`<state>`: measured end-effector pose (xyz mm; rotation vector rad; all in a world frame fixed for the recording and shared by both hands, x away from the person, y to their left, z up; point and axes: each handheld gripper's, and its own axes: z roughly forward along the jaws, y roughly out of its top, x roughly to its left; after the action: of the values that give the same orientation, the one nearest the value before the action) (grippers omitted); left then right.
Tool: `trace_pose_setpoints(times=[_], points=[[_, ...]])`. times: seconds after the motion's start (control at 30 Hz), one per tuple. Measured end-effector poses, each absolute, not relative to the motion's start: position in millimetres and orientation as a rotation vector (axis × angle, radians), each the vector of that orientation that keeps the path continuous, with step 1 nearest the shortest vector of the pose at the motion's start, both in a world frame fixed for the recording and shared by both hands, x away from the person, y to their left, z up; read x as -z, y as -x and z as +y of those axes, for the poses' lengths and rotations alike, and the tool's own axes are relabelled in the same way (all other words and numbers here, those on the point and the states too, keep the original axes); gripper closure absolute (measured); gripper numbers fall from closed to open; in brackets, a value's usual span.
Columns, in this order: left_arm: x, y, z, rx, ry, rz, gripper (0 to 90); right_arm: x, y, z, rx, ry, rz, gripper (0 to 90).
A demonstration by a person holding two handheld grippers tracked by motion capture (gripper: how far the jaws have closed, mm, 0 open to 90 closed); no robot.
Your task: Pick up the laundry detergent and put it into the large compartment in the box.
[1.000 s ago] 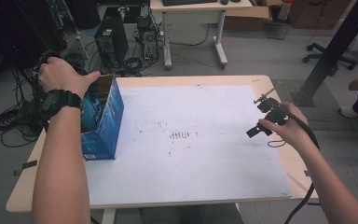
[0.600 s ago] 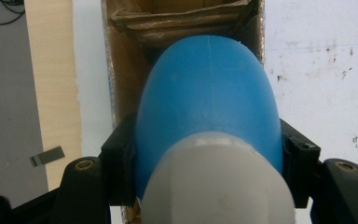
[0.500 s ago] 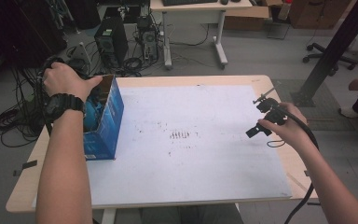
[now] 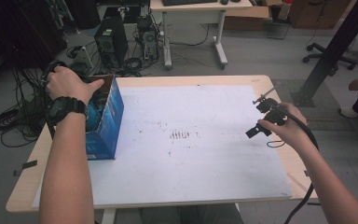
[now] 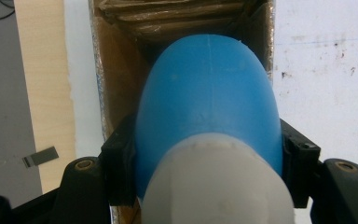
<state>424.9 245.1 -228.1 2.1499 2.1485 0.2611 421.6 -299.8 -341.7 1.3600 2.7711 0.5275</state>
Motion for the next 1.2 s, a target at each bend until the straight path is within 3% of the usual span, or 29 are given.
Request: trace_pose_setpoints(times=[1.2], points=[[257.2, -425.0, 255.6, -0.216, -2.153, 2.165, 37.5, 343.6, -419.9, -298.9, -0.503, -1.37, 2.773, 18.7]])
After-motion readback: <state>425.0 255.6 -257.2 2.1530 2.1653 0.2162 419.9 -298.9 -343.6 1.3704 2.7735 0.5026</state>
